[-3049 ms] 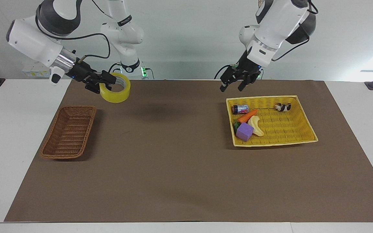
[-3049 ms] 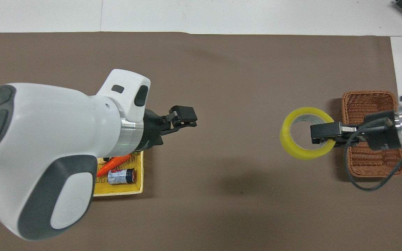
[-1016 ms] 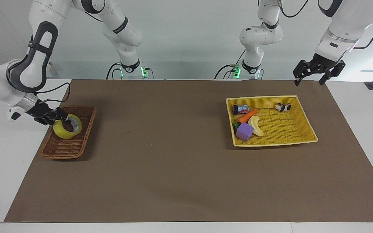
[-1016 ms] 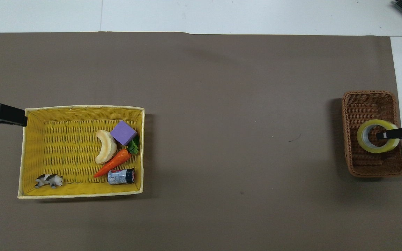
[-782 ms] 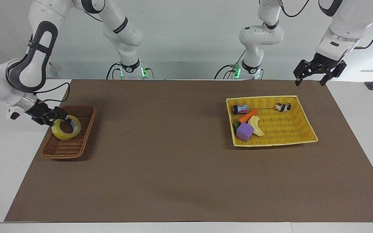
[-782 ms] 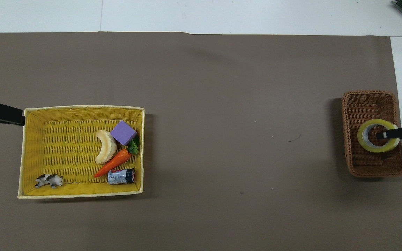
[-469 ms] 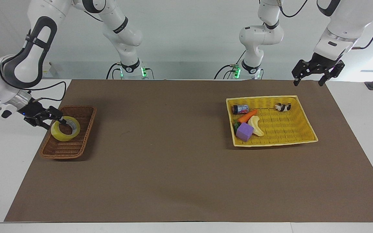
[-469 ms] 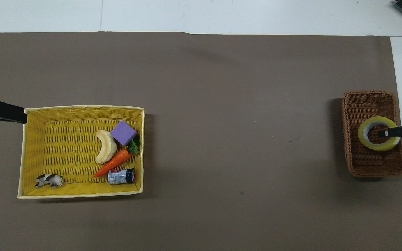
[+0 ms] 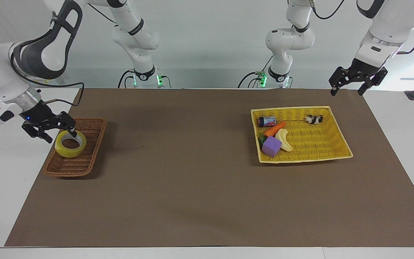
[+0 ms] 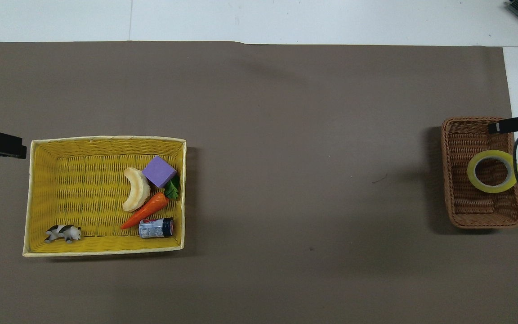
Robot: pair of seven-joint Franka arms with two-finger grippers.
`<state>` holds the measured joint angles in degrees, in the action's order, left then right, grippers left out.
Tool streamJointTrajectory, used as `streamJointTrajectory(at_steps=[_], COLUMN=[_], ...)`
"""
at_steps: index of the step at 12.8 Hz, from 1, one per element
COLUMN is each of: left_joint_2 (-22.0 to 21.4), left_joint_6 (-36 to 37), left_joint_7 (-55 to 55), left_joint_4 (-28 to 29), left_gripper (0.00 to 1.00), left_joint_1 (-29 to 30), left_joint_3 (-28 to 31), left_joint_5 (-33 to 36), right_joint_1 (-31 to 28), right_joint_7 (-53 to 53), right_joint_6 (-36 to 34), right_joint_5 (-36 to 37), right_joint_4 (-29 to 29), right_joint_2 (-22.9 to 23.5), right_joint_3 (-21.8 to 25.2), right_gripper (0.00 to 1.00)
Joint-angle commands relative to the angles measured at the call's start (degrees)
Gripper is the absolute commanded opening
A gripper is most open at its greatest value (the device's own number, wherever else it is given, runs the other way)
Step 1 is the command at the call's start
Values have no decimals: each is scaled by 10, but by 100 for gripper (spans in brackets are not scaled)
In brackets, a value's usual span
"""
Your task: Move tape to another basket
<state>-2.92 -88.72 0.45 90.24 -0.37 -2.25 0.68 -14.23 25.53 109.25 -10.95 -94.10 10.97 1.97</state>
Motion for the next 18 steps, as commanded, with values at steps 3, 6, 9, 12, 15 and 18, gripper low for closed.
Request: streamJointTrajectory(at_steps=[3,6,9,12,15,18], left_joint_2=[5,5,5,5,5,5], left_joint_6=[5,5,5,5,5,5], left_joint_7=[0,0,0,0,0,0], left_joint_4=[-13,-13,-13,-13,-13,-13], left_gripper=[100,100,100,100,100,100], left_joint_1=[0,0,0,0,0,0], left_joint_3=[0,0,0,0,0,0], left_joint_5=[6,6,6,6,6,6], right_joint_1=[82,124,148,148,163,200], right_joint_7=[-174,-274,-340,-345,-400,-438], right_joint_6=[-10,-40,-74,-124,-167,-186], right_joint_5=[76,86,85,85,86,111], right_joint_4=[-2,-4,-5,-1,-2,0], right_joint_2=[-46,-63,-91,-126,-160,-173], right_joint_3=[-1,-1,-2,-6,-14,-15], right_gripper=[100,100,100,100,100,100])
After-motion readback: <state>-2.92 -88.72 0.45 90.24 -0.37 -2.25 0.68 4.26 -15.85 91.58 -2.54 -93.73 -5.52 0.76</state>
